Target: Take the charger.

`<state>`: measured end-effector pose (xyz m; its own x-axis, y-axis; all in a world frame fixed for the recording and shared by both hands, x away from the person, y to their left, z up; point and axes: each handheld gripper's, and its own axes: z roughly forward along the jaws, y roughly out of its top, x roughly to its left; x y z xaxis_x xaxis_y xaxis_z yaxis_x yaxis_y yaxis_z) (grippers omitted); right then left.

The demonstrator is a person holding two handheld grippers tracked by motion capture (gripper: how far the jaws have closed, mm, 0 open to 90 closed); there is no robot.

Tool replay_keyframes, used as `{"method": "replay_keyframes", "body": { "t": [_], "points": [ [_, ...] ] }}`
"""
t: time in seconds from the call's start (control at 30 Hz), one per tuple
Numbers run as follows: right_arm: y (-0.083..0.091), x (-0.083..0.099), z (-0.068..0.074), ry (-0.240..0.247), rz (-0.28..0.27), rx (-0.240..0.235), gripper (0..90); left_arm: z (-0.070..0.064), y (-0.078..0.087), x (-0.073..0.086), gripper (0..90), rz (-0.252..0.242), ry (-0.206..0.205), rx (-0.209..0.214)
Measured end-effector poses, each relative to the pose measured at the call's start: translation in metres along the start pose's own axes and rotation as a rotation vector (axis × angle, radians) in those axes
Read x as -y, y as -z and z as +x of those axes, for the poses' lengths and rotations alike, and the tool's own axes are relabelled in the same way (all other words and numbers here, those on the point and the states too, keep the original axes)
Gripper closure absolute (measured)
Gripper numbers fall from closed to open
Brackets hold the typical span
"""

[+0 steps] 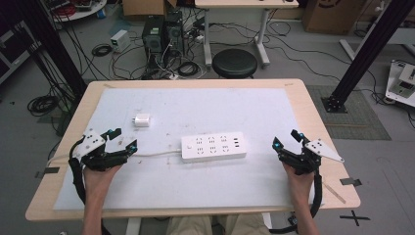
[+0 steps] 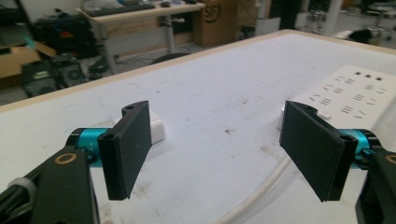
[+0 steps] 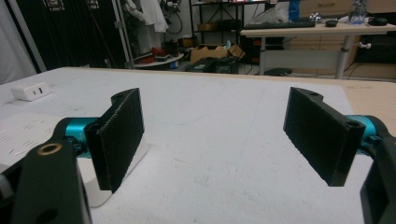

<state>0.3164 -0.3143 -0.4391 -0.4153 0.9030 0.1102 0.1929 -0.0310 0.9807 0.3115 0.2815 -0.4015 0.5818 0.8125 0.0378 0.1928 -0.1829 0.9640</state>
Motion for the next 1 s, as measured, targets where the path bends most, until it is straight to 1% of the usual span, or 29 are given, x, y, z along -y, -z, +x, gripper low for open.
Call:
{"method": "replay_keyframes", "body": {
  "t": [0.1,0.13,0.17,0.2,0.27,0.37,0.43,0.47,0.6,0.67,0.73,0.77,0.83,0.87,0.93,1.0],
  "points": [
    [0.0,0.0,0.0,0.005,-0.003,-0.002,20.9,0.002,-0.008,-0.008,24.9,0.055,-0.024,0.041],
    [-0.001,0.0,0.0,0.007,-0.004,-0.001,20.9,0.005,-0.01,-0.011,24.9,0.076,-0.042,0.054],
    [-0.001,0.0,0.0,0.006,-0.004,-0.001,20.8,0.005,-0.01,-0.011,24.9,0.076,-0.042,0.054],
    [-0.001,0.0,0.0,0.009,-0.005,-0.001,20.8,0.007,-0.015,-0.016,24.9,0.105,-0.057,0.082],
    [-0.001,0.0,0.0,0.009,-0.004,0.0,20.8,0.01,-0.02,-0.022,24.9,0.135,-0.077,0.107],
    [-0.001,0.0,0.0,0.007,-0.002,-0.001,20.9,0.017,-0.028,-0.03,24.6,0.193,-0.117,0.139],
    [-0.001,0.0,0.0,0.004,0.001,0.0,20.9,0.017,-0.028,-0.03,24.6,0.193,-0.117,0.139],
    [-0.001,0.0,0.0,0.009,0.0,0.001,20.8,0.026,-0.036,-0.04,24.6,0.254,-0.171,0.17],
    [0.0,0.0,0.0,0.004,0.002,0.002,20.8,0.037,-0.046,-0.049,24.7,0.324,-0.219,0.209],
    [-0.001,0.0,0.0,0.004,0.001,0.002,20.8,0.04,-0.052,-0.053,24.6,0.345,-0.247,0.23],
    [-0.001,0.0,0.0,0.004,0.001,0.002,20.8,0.043,-0.06,-0.057,24.7,0.381,-0.277,0.245],
    [0.0,0.0,0.0,0.004,0.002,0.002,20.9,0.046,-0.063,-0.059,24.7,0.411,-0.312,0.256],
    [0.0,0.0,0.0,0.005,0.003,0.004,20.9,0.048,-0.071,-0.062,24.6,0.446,-0.35,0.267],
    [-0.001,0.0,0.0,0.011,-0.001,0.004,20.9,0.05,-0.076,-0.063,24.7,0.461,-0.368,0.278],
    [-0.001,0.0,0.001,0.005,0.003,0.006,20.8,0.054,-0.084,-0.064,25.1,0.499,-0.401,0.305],
    [-0.001,0.0,0.0,0.011,0.001,0.008,20.9,0.058,-0.093,-0.064,25.1,0.526,-0.42,0.32]
  ]
}}
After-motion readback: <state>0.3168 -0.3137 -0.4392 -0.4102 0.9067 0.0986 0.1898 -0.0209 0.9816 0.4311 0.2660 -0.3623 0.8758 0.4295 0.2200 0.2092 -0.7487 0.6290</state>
